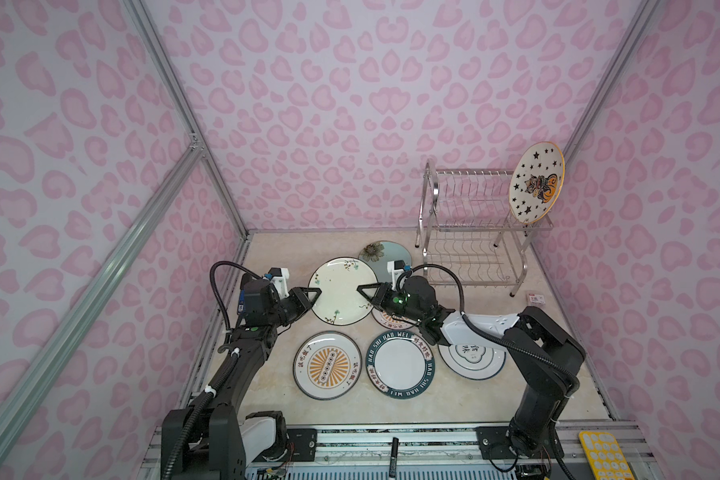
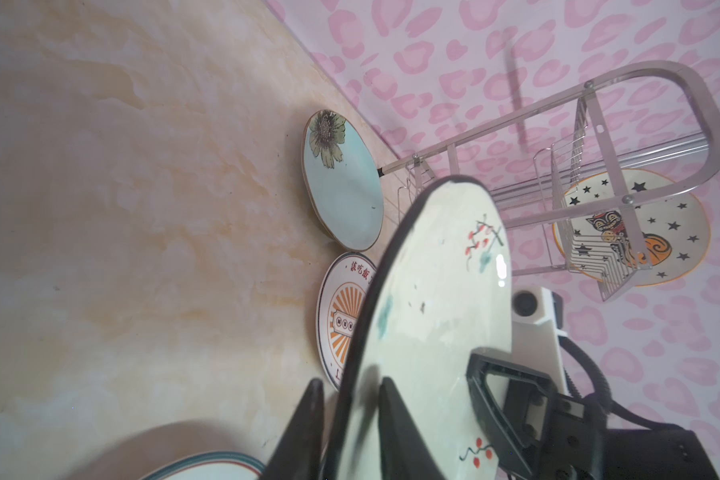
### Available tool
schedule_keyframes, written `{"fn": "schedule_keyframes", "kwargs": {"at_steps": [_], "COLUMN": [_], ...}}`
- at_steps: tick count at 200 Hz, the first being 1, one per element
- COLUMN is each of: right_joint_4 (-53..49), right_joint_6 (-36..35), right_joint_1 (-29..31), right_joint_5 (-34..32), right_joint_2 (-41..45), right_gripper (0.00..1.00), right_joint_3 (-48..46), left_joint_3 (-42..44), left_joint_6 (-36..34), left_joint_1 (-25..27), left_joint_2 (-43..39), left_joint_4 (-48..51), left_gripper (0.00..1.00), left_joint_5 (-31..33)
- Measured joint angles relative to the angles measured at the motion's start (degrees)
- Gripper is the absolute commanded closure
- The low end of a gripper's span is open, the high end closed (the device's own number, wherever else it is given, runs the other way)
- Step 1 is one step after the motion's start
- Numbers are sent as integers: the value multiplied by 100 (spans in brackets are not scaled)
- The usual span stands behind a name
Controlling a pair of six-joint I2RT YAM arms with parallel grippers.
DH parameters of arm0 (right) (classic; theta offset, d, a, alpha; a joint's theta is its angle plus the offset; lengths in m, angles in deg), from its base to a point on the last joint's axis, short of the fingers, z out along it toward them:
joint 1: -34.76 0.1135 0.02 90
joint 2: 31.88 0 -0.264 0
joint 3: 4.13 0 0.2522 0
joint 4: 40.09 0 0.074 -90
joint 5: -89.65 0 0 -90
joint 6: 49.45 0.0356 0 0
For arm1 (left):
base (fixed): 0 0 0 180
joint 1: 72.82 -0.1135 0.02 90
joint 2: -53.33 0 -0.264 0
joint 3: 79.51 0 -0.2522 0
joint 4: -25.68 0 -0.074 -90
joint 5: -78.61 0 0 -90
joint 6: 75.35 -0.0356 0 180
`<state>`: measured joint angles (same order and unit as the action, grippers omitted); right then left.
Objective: Load the plates into the dish rack
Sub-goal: 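Grip the upright cream berry plate's rim with the right gripper and lift it, then carry the cream berry plate with the right gripper to the rack beside the cat plate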
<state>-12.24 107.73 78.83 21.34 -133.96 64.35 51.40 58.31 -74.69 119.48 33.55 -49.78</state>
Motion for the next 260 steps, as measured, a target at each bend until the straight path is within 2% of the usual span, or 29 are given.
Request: {"fn": "schedule_keyframes", "kwargs": {"at_steps": [10, 24, 88, 105, 123, 195, 227, 260], "right_joint_4": [-94, -166, -1434, -1720, -1976, -3204, -3969, -4605], "right_joint_6": [-96, -267, -1123, -1294, -1401, -2391, -3027, -3521], "right_joint_1": [-33, -114, -323, -474, -608, -1003, -1464, -2264], "right_joint_5": [94, 245, 240, 348, 315, 638, 560, 463], "right_joint_2": [103, 225, 883, 1062, 1257, 1757, 1941, 1980], "right_gripper": [100, 100, 100, 100, 100, 100, 100, 100], "right_joint_3": [-9, -9, 623, 745, 979, 3023, 3936, 4625], "left_joint_3": [-68, -157, -227, -221, -118, -92, -92, -105], "left_joint_6": [-111, -210, -472, -461, -391, -275, -269, -282], "left_joint_1": [7, -2, -2, 4, -20, -4, 0, 17], "left_joint_2": [-72, -184, -942, -1228, -1508, -1709, -1687, -1674], "left_joint_4": [170, 385, 850, 868, 953, 1244, 1327, 1368], "left_gripper": [51, 47, 45, 45, 45, 44, 44, 43], "left_joint_5": [15, 131, 358, 542, 1012, 1401, 1384, 1307]}}
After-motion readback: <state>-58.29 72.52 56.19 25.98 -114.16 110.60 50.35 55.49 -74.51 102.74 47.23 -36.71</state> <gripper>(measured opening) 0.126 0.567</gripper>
